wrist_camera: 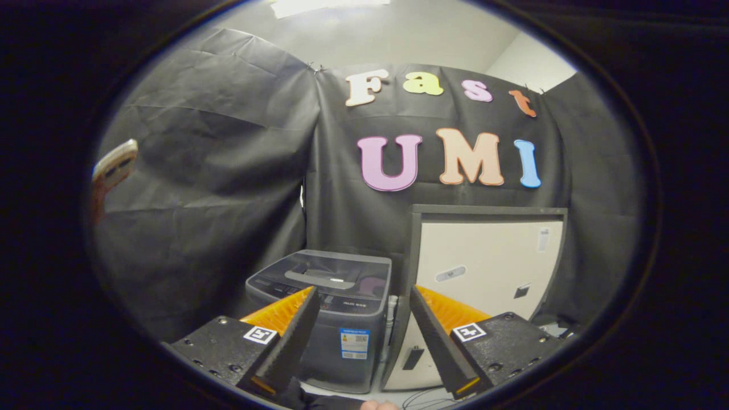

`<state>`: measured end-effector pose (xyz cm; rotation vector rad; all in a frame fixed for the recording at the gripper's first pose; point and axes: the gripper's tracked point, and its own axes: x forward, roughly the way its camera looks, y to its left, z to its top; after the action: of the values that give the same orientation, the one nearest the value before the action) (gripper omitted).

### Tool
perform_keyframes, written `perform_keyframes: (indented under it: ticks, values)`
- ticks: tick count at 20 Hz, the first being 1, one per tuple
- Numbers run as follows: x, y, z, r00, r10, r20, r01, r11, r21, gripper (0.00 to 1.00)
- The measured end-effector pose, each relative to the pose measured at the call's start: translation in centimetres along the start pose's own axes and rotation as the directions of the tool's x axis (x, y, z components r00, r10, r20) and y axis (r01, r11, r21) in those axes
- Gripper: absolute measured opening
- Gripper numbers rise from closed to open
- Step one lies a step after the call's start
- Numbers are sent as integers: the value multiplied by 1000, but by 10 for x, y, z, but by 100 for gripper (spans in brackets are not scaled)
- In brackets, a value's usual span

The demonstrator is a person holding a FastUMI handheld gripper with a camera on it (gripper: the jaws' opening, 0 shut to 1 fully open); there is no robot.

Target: Put the clothes into the washing machine and then close the washing machine lid.

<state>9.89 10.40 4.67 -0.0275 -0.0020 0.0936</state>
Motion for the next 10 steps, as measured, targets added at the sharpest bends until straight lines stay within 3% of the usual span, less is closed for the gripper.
perform_keyframes:
  ticks: [3,10]
  values:
    - [-26,-12,-8,999,-24,42,23,1000,17,96]
    - [-74,-43,-53,996,-89,16,88,994,62,96]
